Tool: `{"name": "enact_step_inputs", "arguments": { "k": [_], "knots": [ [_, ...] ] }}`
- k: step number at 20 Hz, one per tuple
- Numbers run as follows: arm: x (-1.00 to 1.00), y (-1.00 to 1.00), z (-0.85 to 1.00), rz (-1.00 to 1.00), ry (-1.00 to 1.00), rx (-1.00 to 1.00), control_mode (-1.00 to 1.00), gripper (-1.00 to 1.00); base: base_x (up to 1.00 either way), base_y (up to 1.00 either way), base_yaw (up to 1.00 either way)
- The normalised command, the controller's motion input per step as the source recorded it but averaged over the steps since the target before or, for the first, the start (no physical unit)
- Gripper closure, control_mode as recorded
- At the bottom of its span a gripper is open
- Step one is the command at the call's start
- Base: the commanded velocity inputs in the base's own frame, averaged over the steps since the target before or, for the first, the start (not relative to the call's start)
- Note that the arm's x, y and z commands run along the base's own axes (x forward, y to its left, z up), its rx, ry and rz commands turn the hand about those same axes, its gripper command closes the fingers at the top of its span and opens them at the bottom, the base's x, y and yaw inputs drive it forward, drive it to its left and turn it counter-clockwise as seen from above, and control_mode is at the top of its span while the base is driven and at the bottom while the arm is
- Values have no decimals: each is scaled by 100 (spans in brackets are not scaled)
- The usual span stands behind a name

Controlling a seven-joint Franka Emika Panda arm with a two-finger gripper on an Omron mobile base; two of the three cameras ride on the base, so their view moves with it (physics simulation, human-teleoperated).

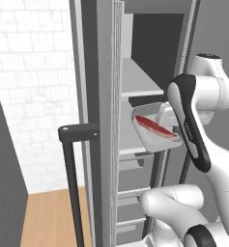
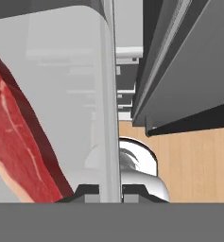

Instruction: Take the meat container that has the steak and place it on the second highest rack of the freezer. Then take the vegetable container that has the avocado and lemon and place it on the highest rack of the freezer.

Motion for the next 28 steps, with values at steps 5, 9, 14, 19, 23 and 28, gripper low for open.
{"name": "enact_step_inputs", "arguments": {
  "k": [5, 9, 14, 19, 23, 28],
  "knots": [
    [0, 0, 0, 0, 0, 0, 100, 100, 29, 17, 0],
    [0, 0, 0, 0, 0, 0, 100, 100, 39, 30, 0],
    [0, 0, 0, 0, 0, 0, 100, 100, 16, 27, 0],
    [0, 0, 0, 0, 0, 0, -100, 100, 0, 8, 0],
    [-9, 18, 37, 0, -27, 0, -100, 100, 0, 0, 0],
    [-10, 4, 67, -3, -24, 5, -100, 100, 0, 0, 0]
  ]
}}
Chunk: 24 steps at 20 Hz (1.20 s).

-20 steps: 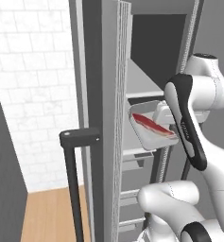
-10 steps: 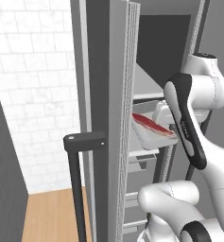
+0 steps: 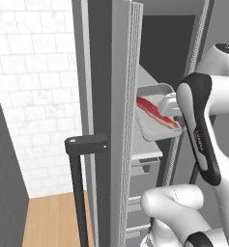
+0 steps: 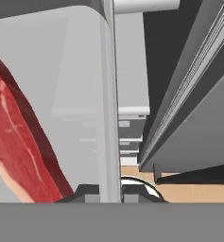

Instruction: Take the meat container that has the steak and place it on the second highest rack of the freezer. Then take the vegetable container that has the avocado and lemon and place it on the highest rack of the freezer.

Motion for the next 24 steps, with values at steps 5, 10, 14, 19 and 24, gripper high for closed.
{"name": "enact_step_inputs", "arguments": {
  "k": [5, 10, 14, 19, 24],
  "knots": [
    [24, 0, 20, -11, -19, 9, -100, 100, 0, 0, 0],
    [36, 0, 0, -6, -13, 9, -100, 100, 0, 0, 0],
    [-22, 0, -11, 0, -4, 2, -100, 100, 0, 0, 0],
    [-4, 0, -39, 0, 3, 1, -100, 100, 0, 0, 0],
    [0, 1, -68, 0, 8, 0, -100, 100, 0, 0, 0]
  ]
}}
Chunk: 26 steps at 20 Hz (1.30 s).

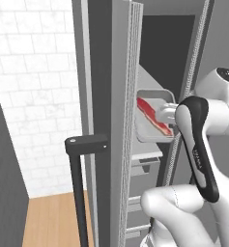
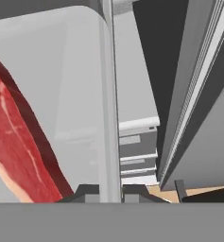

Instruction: Take the meat container that has the steak and place it on the second highest rack of the freezer. Then take the vegetable container that has the avocado and lemon and place it on the highest rack of the freezer.

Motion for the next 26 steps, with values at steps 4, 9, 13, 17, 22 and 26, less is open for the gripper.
{"name": "enact_step_inputs", "arguments": {
  "k": [4, 9, 13, 17, 22, 26],
  "knots": [
    [1, 2, -69, 0, 5, 0, -100, 100, 0, 0, 0],
    [12, 2, -58, 0, 3, 0, -100, 100, 0, 0, 0],
    [63, 10, -27, -1, 0, 0, -100, 100, 0, 0, 0],
    [68, 2, -26, -1, 0, 0, -100, 100, 0, 0, 0],
    [35, 1, -66, -3, 0, 0, -100, 100, 0, 0, 0],
    [12, 6, -58, -7, -2, 0, -100, 100, 0, 0, 0]
  ]
}}
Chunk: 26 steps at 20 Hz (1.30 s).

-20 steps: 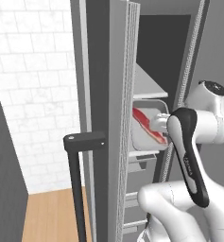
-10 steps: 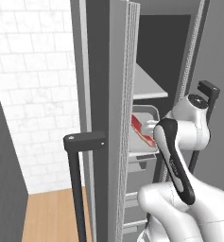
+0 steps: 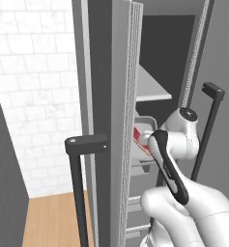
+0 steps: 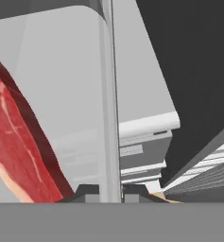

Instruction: Take the meat container that has the steak and place it on the second highest rack of the freezer. Then take the vegetable container that has the avocado and lemon and place it on the highest rack of the freezer.

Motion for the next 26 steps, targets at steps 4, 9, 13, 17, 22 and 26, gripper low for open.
{"name": "enact_step_inputs", "arguments": {
  "k": [4, 9, 13, 17, 22, 26],
  "knots": [
    [29, 9, -9, -8, -6, 0, -100, 100, 0, 0, 0],
    [40, 10, 0, -7, -4, 0, -100, 100, 0, 0, 0],
    [51, 11, 0, -5, 0, 0, -100, 100, 0, 0, 0],
    [32, 11, 0, -4, -1, 0, -100, 100, 0, 0, 0],
    [26, 3, -17, 0, 0, 0, -100, 100, 0, 0, 0],
    [15, 0, -35, 0, 0, 0, -100, 100, 0, 0, 0]
  ]
}}
